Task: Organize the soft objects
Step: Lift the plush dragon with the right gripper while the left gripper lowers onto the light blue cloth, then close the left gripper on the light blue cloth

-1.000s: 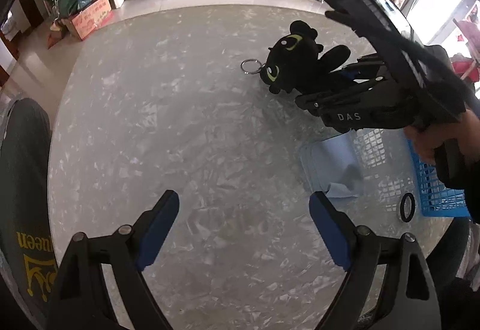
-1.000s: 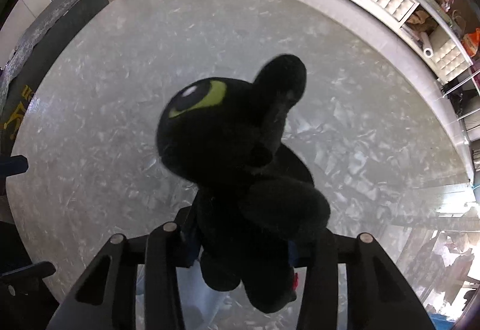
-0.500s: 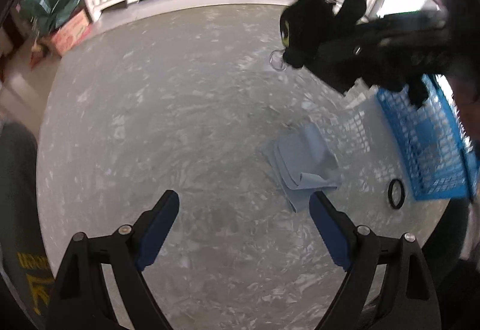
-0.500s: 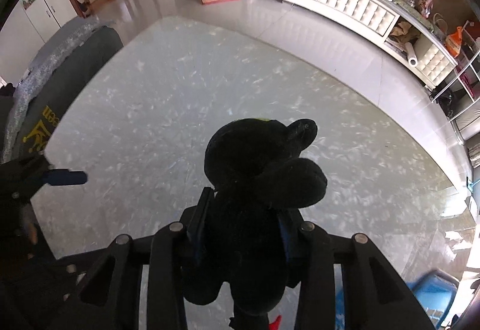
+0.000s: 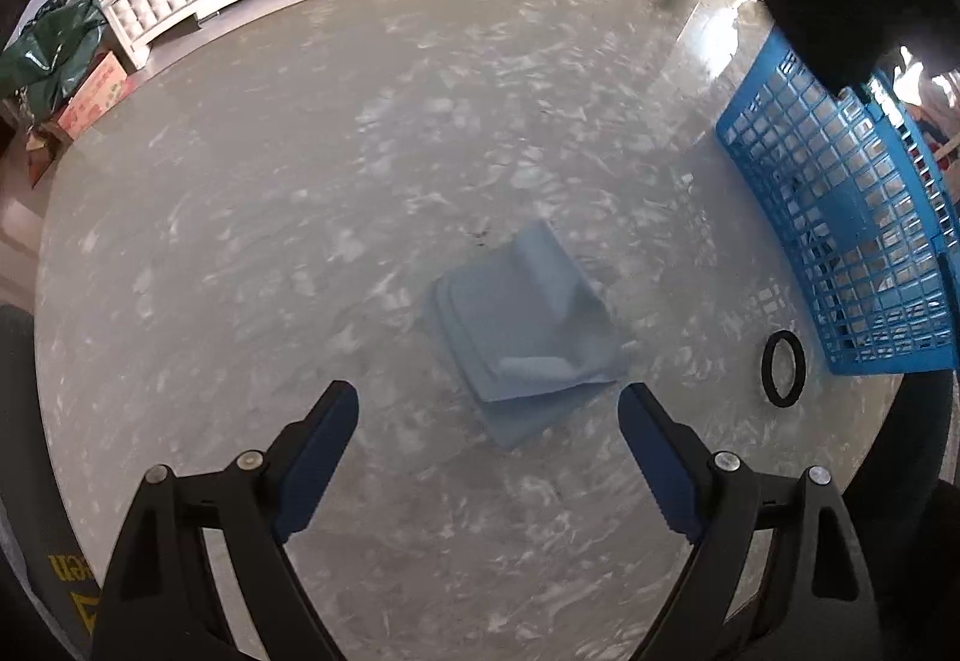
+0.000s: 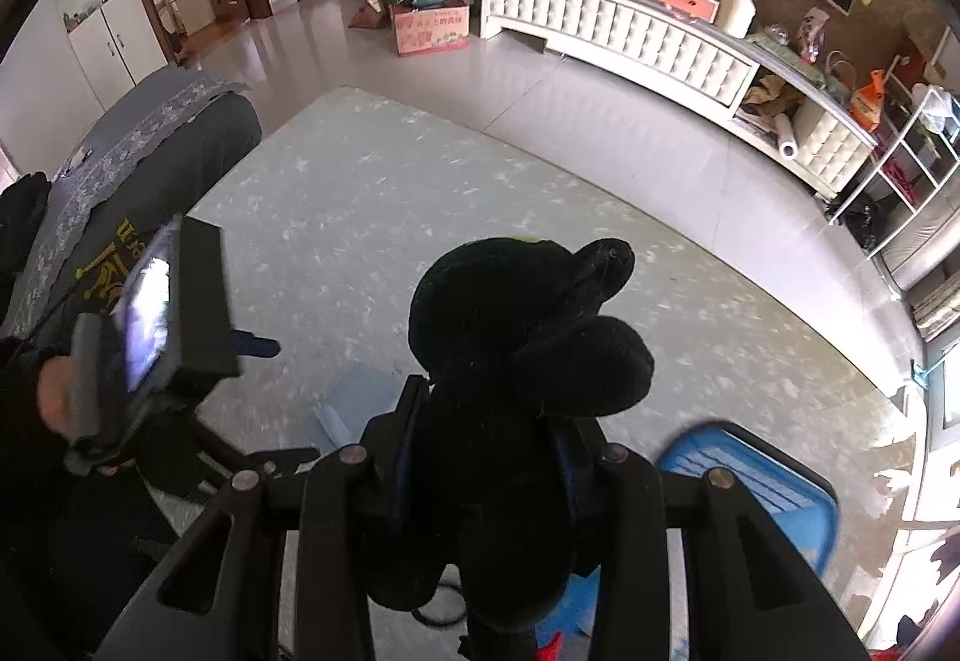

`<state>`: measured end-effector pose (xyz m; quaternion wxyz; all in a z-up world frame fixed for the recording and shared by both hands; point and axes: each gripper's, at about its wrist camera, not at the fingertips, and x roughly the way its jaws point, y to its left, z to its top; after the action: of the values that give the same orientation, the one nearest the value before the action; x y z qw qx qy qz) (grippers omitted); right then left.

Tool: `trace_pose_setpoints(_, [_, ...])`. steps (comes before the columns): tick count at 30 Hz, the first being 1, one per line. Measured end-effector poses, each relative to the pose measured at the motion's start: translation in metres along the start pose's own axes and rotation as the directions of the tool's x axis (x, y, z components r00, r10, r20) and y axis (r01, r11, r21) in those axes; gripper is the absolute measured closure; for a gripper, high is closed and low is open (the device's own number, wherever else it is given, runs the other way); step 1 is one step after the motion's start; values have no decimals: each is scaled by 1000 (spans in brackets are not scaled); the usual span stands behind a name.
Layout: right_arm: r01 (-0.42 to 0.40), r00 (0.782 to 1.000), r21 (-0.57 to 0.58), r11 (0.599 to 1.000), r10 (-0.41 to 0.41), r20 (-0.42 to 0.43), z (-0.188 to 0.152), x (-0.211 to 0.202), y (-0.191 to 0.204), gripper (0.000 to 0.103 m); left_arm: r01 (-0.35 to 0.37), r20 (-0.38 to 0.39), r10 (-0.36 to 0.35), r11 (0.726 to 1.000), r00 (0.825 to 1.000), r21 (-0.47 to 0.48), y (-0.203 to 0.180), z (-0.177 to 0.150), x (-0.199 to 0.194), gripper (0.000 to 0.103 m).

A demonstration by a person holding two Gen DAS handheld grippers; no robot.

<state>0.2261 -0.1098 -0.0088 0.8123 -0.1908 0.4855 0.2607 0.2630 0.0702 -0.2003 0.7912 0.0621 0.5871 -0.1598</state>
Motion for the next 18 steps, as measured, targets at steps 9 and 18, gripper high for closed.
trace_pose_setpoints(9, [34, 999, 35, 999, -35, 35, -20, -14, -27, 68, -56, -30, 56, 998, 998, -6, -8, 21, 33, 15])
trace_pose_setpoints(18, [58, 997, 89, 994, -62, 41, -47, -30, -53, 68, -72, -56, 72, 997, 996, 2, -12, 35, 67, 15])
